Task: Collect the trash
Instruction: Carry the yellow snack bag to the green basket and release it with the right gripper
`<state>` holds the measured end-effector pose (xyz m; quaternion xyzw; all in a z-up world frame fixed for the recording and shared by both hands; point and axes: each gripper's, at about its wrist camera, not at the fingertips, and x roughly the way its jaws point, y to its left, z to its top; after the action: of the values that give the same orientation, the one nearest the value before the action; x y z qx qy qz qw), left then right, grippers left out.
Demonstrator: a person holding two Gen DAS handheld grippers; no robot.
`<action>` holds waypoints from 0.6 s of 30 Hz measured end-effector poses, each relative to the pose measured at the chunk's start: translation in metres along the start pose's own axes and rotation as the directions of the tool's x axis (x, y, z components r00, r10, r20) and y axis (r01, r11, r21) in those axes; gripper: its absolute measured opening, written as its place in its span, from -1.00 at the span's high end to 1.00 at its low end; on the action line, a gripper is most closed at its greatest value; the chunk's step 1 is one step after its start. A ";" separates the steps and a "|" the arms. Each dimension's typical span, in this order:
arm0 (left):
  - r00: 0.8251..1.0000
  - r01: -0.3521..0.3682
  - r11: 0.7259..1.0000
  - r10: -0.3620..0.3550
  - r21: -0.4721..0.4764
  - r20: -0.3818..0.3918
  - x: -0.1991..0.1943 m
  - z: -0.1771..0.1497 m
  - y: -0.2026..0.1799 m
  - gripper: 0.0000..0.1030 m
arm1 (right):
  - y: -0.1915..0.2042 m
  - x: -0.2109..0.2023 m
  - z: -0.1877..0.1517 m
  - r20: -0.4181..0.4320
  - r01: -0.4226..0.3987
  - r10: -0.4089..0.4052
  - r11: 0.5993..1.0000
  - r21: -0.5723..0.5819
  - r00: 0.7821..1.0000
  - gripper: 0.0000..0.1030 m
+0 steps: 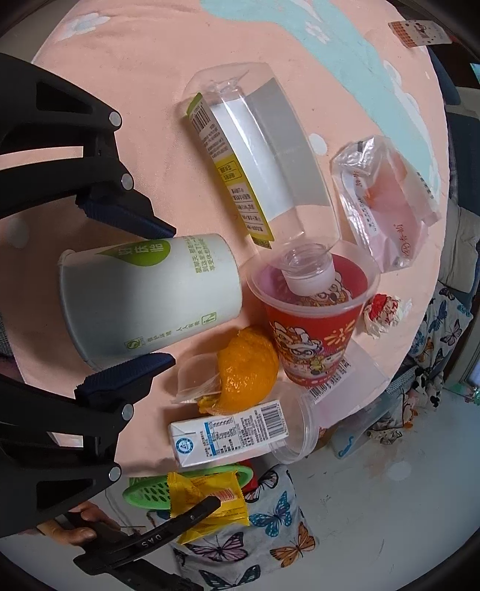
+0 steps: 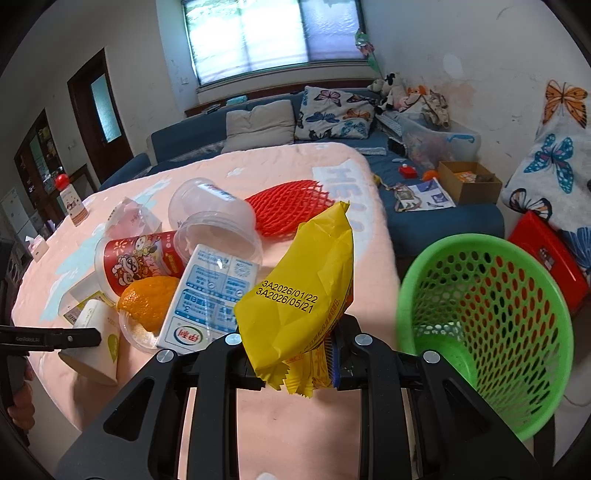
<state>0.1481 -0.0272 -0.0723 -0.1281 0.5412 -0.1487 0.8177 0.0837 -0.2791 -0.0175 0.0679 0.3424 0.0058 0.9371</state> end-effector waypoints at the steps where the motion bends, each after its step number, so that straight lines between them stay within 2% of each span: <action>1: 1.000 0.000 1.000 0.000 0.007 0.007 -0.003 -0.001 -0.001 -0.15 | -0.003 -0.003 0.000 0.004 0.005 -0.005 1.000 0.003 1.000 0.53; 6: 0.998 0.009 0.998 -0.012 0.066 0.053 -0.021 -0.006 -0.011 -0.10 | -0.019 -0.010 0.000 0.008 0.046 -0.046 0.999 0.014 0.999 0.53; 14: 0.989 0.076 0.985 -0.094 0.156 0.110 -0.056 -0.003 -0.040 -0.09 | -0.056 -0.012 -0.002 -0.012 0.129 -0.128 0.991 0.047 0.992 0.48; 18: 0.982 0.114 0.970 -0.142 0.216 0.121 -0.066 0.004 -0.067 -0.09 | -0.078 -0.011 -0.007 -0.033 0.174 -0.172 0.983 0.063 0.985 0.48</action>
<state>0.1208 -0.0639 0.0099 -0.0863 0.4567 -0.2479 0.8500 0.0676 -0.3561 -0.0262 0.0686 0.3596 -0.0859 0.9266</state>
